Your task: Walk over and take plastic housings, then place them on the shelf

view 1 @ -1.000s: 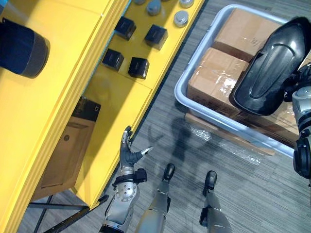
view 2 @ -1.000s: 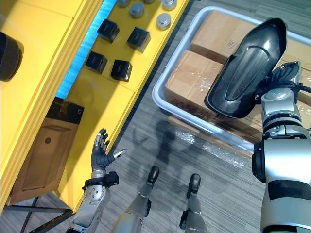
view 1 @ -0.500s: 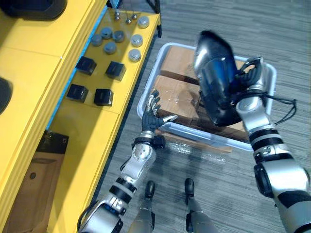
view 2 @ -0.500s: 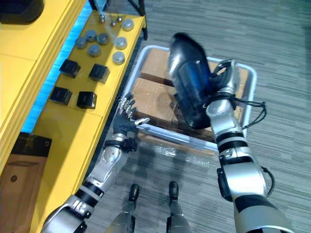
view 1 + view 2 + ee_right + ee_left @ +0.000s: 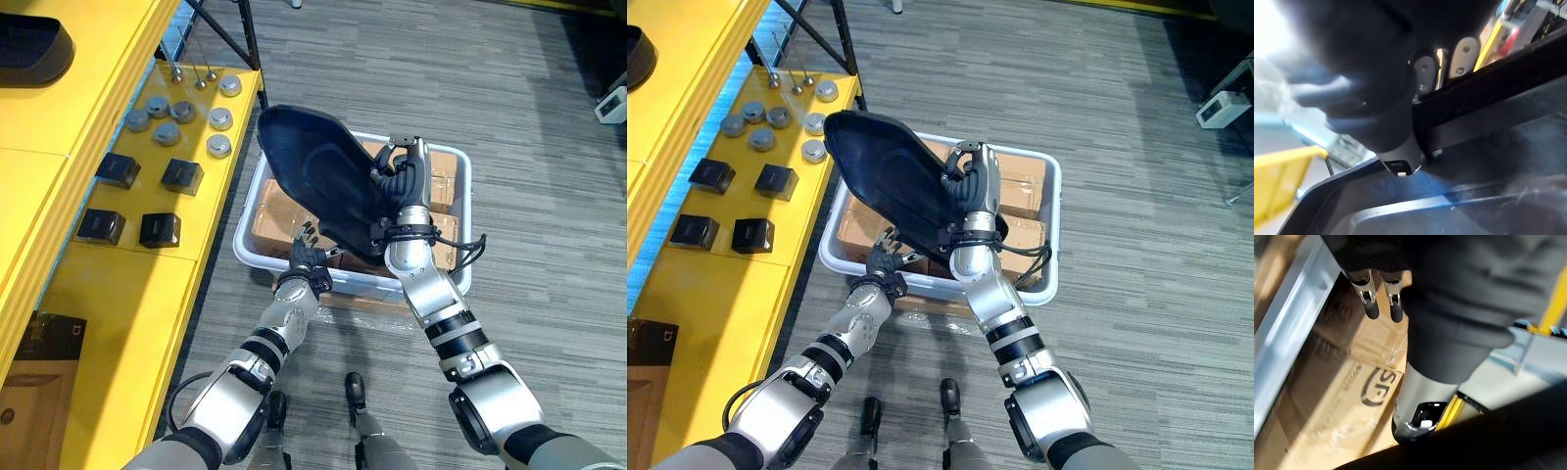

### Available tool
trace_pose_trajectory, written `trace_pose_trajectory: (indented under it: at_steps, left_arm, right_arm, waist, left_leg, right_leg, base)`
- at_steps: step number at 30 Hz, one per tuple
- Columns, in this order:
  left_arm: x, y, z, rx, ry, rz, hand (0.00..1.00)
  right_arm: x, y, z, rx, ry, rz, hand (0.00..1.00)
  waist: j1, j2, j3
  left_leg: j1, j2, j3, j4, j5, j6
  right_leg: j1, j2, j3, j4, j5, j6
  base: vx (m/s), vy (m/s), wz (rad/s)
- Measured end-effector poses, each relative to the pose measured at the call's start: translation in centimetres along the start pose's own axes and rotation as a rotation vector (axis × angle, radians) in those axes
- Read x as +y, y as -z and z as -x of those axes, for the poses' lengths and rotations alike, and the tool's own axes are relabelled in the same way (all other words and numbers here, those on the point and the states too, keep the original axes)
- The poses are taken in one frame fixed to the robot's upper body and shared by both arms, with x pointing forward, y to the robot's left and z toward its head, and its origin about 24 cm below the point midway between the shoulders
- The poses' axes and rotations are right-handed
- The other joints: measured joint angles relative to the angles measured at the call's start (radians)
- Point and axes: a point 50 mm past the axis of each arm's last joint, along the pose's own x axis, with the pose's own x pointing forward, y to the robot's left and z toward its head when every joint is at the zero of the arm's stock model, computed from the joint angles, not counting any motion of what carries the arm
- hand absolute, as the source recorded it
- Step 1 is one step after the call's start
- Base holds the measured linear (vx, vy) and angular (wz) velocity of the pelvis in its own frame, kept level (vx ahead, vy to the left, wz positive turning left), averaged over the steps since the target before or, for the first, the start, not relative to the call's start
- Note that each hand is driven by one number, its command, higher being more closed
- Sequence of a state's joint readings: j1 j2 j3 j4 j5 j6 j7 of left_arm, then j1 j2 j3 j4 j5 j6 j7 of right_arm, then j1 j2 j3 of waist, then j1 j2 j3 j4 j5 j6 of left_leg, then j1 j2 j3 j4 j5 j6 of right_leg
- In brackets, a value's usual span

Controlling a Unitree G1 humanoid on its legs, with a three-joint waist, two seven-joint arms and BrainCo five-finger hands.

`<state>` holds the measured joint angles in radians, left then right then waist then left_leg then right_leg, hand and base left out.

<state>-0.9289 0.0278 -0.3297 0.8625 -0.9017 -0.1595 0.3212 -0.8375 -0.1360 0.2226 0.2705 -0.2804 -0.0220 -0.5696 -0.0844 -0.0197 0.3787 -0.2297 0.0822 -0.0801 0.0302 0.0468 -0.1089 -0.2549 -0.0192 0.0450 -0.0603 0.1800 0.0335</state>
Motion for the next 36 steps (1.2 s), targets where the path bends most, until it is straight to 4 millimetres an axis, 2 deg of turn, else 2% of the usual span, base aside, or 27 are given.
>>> trace_pose_trajectory:
  at_steps: [1,2,3,7,13,14,21,24,29,36]
  left_arm:
    - [-1.1,-0.1,0.3,-0.008,0.029,0.085,1.0]
    - [-1.1,0.1,0.4,-0.001,0.023,0.131,1.0]
    - [-1.1,0.0,1.0,-0.026,0.023,0.277,1.0]
    - [-1.8,-0.7,2.1,-0.083,0.05,0.514,1.0]
    - [-0.7,-0.8,3.6,-0.152,0.098,0.632,1.0]
    - [-0.6,-0.8,3.8,-0.164,0.108,0.641,0.0]
    - [-1.9,-2.2,5.2,-0.22,0.259,0.666,0.0]
    - [-2.6,-1.5,5.7,-0.175,0.323,0.616,0.0]
    - [-1.2,0.0,6.1,-0.147,0.296,0.544,0.0]
    - [1.9,3.3,6.6,-0.061,0.197,0.289,0.0]
  right_arm:
    - [0.3,0.2,1.1,0.02,0.023,-0.035,1.0]
    - [0.0,0.1,1.3,0.02,0.04,-0.048,1.0]
    - [-0.3,0.1,1.8,0.009,0.05,-0.062,1.0]
    - [-1.3,-0.1,3.4,-0.02,0.094,-0.131,1.0]
    - [-1.7,2.2,5.9,0.076,0.081,-0.124,1.0]
    - [-1.7,2.5,6.3,0.09,0.079,-0.118,1.0]
    - [-2.3,5.6,9.6,0.24,0.013,-0.041,1.0]
    - [-2.2,6.1,10.2,0.275,-0.017,-0.028,1.0]
    - [-1.7,6.1,10.6,0.287,-0.056,-0.037,1.0]
    - [-1.4,5.8,10.7,0.272,-0.087,-0.034,1.0]
  waist:
    - [-0.002,-0.002,-0.005]
    - [-0.005,-0.002,-0.011]
    - [-0.012,-0.008,-0.027]
    - [-0.011,-0.013,-0.045]
    - [0.005,-0.014,-0.104]
    - [0.007,-0.014,-0.112]
    - [0.025,-0.013,-0.163]
    - [0.03,-0.014,-0.188]
    - [0.041,-0.014,-0.22]
    - [0.042,-0.014,-0.258]
  left_leg:
    - [0.012,0.002,0.002,-0.007,0.0,-0.001]
    - [0.013,0.002,0.002,-0.009,-0.001,-0.001]
    - [0.018,0.003,0.004,-0.017,-0.001,-0.001]
    - [0.052,0.008,0.009,-0.035,-0.002,-0.002]
    - [0.092,0.023,0.014,-0.067,-0.001,-0.003]
    - [0.094,0.024,0.011,-0.07,-0.001,-0.003]
    - [0.107,0.024,-0.022,-0.077,0.0,-0.003]
    - [0.118,0.024,-0.036,-0.078,0.0,-0.003]
    - [0.119,0.024,-0.043,-0.081,0.002,0.0]
    - [0.12,0.023,-0.053,-0.085,0.008,0.002]
  right_leg:
    - [0.009,0.001,0.0,-0.003,0.0,0.0]
    - [0.009,0.002,0.0,-0.003,0.0,0.0]
    - [0.011,0.002,0.001,-0.007,0.0,0.0]
    - [0.041,0.006,0.003,-0.021,-0.001,-0.002]
    - [0.066,0.019,0.0,-0.021,-0.013,-0.017]
    - [0.067,0.02,-0.003,-0.021,-0.015,-0.017]
    - [0.094,0.018,-0.036,-0.022,-0.025,-0.019]
    - [0.111,0.017,-0.054,-0.023,-0.029,-0.021]
    - [0.113,0.016,-0.06,-0.023,-0.031,-0.021]
    - [0.117,0.015,-0.069,-0.023,-0.032,-0.022]
  base:
    - [0.06,0.03,-0.02]
    - [0.06,0.031,-0.03]
    - [0.05,0.027,-0.04]
    - [0.05,0.025,-0.03]
    - [0.05,0.02,-0.02]
    - [0.03,0.014,0.06]
    - [0.02,0.022,0.14]
    - [0.01,0.018,0.14]
    - [-0.02,0.004,0.04]
    - [-0.03,0.003,0.04]
